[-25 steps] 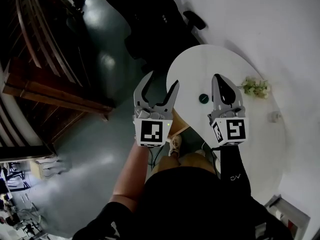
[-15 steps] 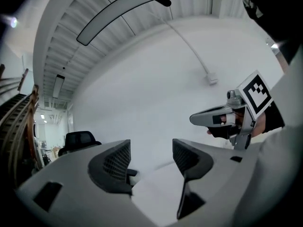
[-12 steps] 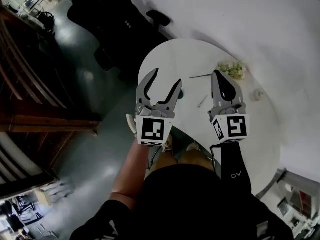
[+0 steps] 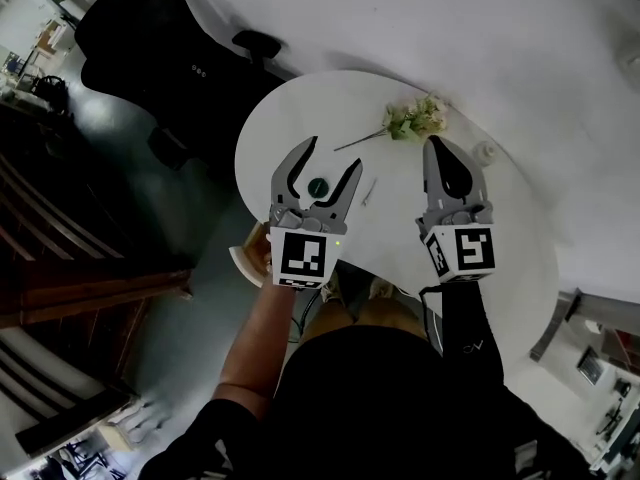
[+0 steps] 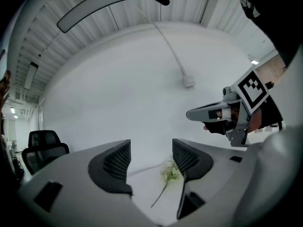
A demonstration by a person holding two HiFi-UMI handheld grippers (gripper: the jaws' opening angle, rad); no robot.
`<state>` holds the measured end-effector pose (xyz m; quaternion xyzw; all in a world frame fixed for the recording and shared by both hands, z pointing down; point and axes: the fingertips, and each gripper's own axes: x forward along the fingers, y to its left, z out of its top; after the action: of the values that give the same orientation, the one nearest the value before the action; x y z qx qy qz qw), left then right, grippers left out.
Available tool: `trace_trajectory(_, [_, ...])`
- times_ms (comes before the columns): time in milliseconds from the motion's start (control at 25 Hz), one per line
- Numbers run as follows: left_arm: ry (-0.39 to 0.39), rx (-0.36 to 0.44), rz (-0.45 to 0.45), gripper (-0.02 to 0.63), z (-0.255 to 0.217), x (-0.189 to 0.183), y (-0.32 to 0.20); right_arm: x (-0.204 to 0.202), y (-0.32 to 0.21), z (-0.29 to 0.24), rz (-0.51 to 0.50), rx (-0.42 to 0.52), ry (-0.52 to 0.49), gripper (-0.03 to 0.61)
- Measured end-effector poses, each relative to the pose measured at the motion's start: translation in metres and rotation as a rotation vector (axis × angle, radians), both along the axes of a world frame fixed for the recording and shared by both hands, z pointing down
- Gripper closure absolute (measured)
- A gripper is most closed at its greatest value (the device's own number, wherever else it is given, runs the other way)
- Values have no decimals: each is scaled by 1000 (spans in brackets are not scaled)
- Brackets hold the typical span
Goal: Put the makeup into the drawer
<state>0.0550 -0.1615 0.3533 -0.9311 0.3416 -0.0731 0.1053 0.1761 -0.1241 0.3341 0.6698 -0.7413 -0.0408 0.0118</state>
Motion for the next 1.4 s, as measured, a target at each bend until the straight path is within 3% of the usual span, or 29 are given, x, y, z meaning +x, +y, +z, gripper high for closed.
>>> trace_trajectory(120, [-44,-122,42,342,39,16,-2,6,5,1,22,-1,-8,574])
trace_trajectory(320, [-214,-341,86,382,143,37,6,19,16,3,42,-18,14,575])
trace_trajectory(440, [-305,-436,112,393,195,47,18,30,25,10,71,-37,3,574])
trace_trajectory(600, [-355,-543,114,393,245,61,26,44,33,21,107,-60,-19,574])
trace_trajectory(760, [-447,-600,119,393,286,65,32,52,37,28,122,-77,-17,574])
trace_trajectory(1000, [-499,-691,98,393,320,61,36,51,37,35,106,-97,-32,574])
trace_trajectory(1320, [-524,-701,95,393,332,55,35,51,29,33,79,-93,-25,574])
trace_trajectory(1360, [-526,-698,105,406,332,56,36,52,28,34,80,-93,-30,574])
trace_trajectory(1400, [-533,-691,119,502,331,57,38,52,27,35,77,-95,-33,574])
